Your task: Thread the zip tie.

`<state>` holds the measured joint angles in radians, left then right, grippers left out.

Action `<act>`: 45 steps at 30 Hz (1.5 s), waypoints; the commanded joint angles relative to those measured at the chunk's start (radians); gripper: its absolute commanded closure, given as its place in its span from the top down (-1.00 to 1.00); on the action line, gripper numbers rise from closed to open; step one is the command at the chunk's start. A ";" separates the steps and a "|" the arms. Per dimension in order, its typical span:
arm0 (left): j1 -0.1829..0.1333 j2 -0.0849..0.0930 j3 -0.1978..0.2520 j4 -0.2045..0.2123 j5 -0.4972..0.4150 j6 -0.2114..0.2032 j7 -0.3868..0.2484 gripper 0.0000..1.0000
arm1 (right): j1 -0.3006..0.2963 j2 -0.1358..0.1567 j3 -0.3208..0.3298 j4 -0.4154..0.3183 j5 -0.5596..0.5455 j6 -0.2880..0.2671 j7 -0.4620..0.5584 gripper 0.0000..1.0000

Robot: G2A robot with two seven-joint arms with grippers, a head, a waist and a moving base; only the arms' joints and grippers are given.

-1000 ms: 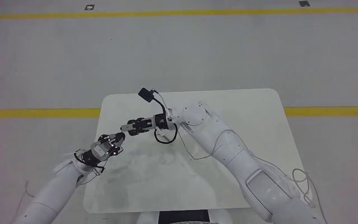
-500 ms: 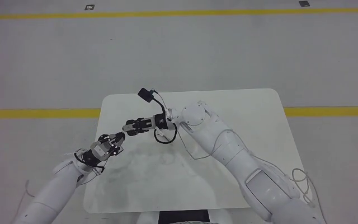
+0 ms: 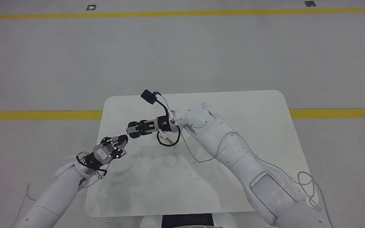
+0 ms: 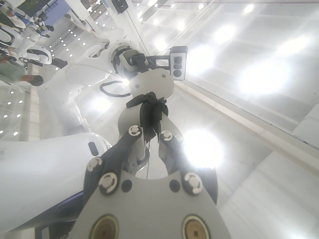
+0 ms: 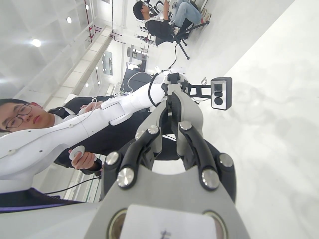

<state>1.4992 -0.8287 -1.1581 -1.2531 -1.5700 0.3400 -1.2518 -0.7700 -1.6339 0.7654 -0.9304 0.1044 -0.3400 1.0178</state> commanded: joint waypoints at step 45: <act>0.011 -0.011 -0.080 0.004 0.254 -0.365 -0.037 1.00 | 0.015 -0.013 0.043 0.134 0.146 0.084 -0.046 -1.00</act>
<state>1.5103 -0.8397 -1.2382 -1.2493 -1.3154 -0.0304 -1.2879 -0.7546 -1.6469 0.8081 -0.7962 0.2503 -0.2558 0.9714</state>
